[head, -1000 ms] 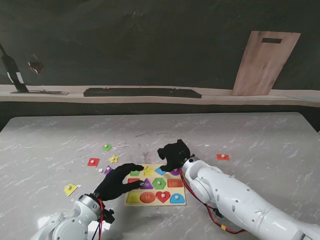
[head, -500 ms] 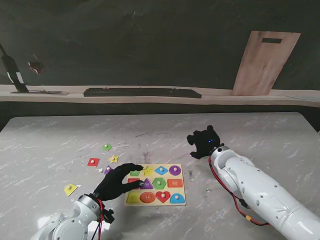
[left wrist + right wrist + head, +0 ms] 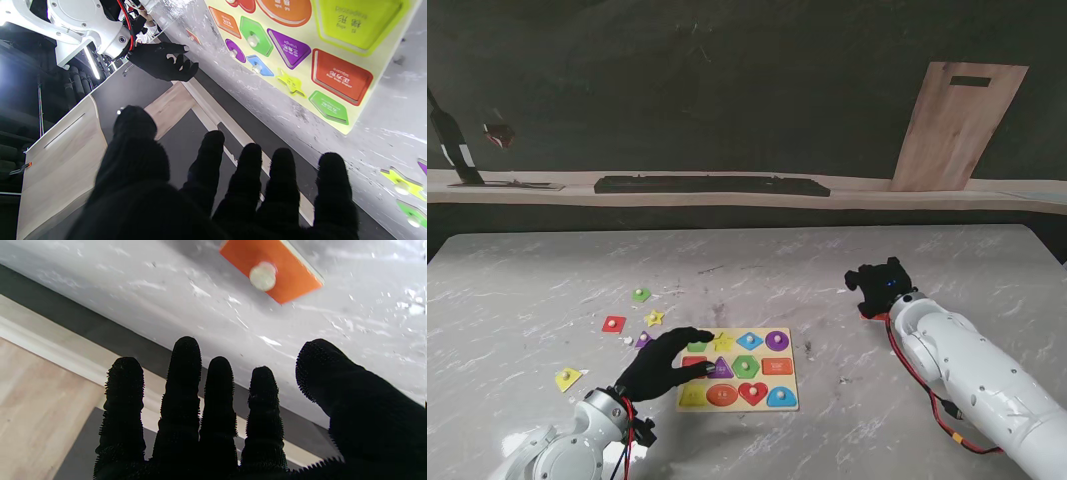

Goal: Fit puzzle pieces into a puzzle board

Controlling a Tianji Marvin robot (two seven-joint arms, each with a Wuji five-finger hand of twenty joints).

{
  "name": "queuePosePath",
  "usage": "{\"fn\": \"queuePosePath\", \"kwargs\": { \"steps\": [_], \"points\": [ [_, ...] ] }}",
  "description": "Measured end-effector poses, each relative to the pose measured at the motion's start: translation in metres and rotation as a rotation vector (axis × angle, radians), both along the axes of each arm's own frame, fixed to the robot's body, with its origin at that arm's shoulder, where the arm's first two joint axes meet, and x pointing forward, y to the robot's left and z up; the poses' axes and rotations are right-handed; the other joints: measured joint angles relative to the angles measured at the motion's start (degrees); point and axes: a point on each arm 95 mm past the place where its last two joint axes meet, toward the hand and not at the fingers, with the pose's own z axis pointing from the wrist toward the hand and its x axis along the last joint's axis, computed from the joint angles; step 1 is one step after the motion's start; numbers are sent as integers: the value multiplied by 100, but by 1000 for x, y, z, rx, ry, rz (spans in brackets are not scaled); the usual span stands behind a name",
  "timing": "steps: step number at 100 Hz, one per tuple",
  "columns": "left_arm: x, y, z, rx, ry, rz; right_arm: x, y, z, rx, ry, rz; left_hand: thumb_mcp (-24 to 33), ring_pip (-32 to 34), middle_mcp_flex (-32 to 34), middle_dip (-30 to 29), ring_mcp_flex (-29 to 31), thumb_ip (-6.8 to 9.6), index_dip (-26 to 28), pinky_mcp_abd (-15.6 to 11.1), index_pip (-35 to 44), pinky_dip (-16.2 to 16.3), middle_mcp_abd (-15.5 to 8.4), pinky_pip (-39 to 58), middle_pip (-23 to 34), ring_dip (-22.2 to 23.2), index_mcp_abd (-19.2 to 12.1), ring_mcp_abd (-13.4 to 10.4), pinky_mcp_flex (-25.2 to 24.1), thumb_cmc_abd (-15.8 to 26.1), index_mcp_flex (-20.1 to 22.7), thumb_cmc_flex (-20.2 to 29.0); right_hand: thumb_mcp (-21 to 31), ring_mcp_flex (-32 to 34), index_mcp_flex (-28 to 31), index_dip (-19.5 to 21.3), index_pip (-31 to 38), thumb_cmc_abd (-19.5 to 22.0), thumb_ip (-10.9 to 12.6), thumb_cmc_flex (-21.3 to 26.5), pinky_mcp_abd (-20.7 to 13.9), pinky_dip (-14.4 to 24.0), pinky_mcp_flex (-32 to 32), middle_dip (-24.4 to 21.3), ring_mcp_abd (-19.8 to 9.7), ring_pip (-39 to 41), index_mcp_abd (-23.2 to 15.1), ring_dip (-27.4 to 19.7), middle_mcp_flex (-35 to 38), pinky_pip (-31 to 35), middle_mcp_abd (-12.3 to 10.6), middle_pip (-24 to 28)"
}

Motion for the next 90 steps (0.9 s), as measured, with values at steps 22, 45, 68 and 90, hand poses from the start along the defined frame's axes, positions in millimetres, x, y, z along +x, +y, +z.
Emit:
{"fn": "queuePosePath", "kwargs": {
  "steps": [22,45,68,90],
  "points": [
    [0,-1,0,0,1,-1,-3,-17,-6,-25,25,-23,0,0,2,0,0,0,0,0,9,0,0,0,0,0,-1,0,0,0,59,0,27,0,28,-39,0,-66,0,-69,-5,-1,70,0,-9,32,0,23,0,-6,0,0],
    [0,-1,0,0,3,1,-4,-26,-11,-37,34,-34,0,0,3,0,0,0,0,0,9,0,0,0,0,0,-1,0,0,0,59,0,30,0,30,-40,0,-66,1,-101,-91,-1,123,0,-60,90,0,35,1,-10,-1,2],
    [1,-2,0,2,5,0,-2,-28,-15,-40,42,-34,0,0,3,0,0,0,0,0,9,0,0,0,0,0,0,0,0,2,59,0,30,0,43,-40,52,-48,1,-101,-93,-1,144,0,-64,92,-15,76,7,-15,-70,2],
    [1,-2,-1,5,6,5,0,-32,-21,-35,41,-58,0,0,3,0,0,0,0,0,9,0,0,0,0,0,-1,0,0,8,59,0,30,1,257,-40,133,105,1,-99,-96,-1,198,0,-66,103,-53,77,135,-17,-132,9]
  ]
}}
